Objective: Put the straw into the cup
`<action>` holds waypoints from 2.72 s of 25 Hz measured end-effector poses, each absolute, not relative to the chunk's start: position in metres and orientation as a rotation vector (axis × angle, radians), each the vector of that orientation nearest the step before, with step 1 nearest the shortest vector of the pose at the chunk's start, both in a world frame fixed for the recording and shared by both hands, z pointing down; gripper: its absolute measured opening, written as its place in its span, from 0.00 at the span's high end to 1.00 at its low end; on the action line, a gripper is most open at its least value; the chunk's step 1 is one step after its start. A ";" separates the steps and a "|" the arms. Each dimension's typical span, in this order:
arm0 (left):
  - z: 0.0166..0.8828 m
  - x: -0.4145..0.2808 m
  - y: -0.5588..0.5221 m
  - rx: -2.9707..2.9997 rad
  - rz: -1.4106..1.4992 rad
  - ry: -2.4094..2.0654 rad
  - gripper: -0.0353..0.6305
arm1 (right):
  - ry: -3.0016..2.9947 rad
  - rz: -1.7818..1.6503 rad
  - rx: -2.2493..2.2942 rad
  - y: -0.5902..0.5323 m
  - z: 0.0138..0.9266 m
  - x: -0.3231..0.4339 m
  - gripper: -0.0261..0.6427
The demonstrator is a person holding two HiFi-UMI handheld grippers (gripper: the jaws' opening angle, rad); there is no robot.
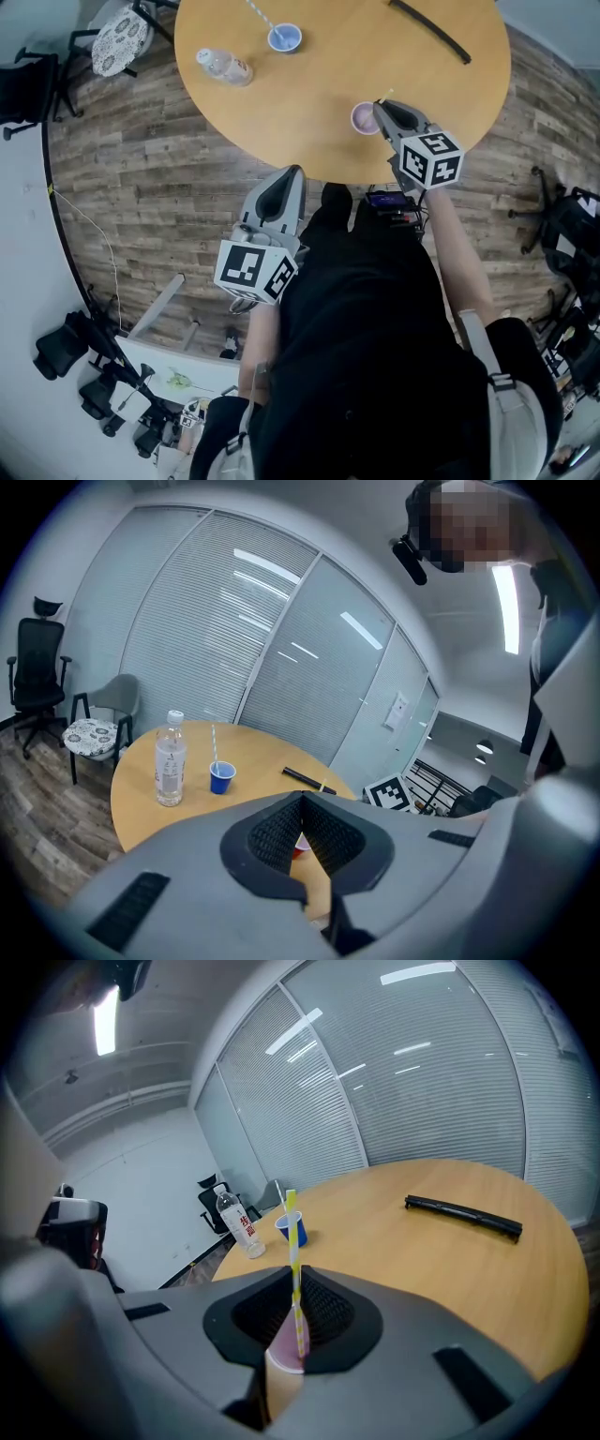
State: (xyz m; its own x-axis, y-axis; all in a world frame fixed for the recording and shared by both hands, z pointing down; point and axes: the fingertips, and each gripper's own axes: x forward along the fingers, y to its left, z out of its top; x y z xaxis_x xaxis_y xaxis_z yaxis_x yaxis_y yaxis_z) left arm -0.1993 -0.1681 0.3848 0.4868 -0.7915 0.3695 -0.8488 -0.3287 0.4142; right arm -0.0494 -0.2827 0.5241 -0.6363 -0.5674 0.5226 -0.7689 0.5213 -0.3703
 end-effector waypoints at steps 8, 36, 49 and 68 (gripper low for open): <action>0.386 -0.196 -0.168 2.169 0.132 -1.355 0.93 | -2.432 0.850 1.084 -0.279 0.529 -0.049 0.91; 0.390 -0.196 -0.164 2.172 0.154 -1.339 0.93 | -2.345 0.873 1.078 -0.270 0.555 -0.044 0.90; 0.387 -0.194 -0.165 2.171 0.157 -1.344 0.93 | -2.309 0.912 1.062 -0.265 0.568 -0.041 0.74; 0.377 -0.177 -0.160 2.206 0.152 -1.341 0.93 | -2.301 0.928 1.079 -0.258 0.560 -0.026 0.73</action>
State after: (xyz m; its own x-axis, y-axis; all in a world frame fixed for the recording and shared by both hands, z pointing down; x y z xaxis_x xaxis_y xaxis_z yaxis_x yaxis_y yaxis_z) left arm -0.1767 -0.1600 0.3775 0.4962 -0.7873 0.3660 -0.8491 -0.3522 0.3936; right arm -0.0257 -0.2580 0.5596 -0.6029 -0.5017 0.6203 -0.7917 0.4726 -0.3873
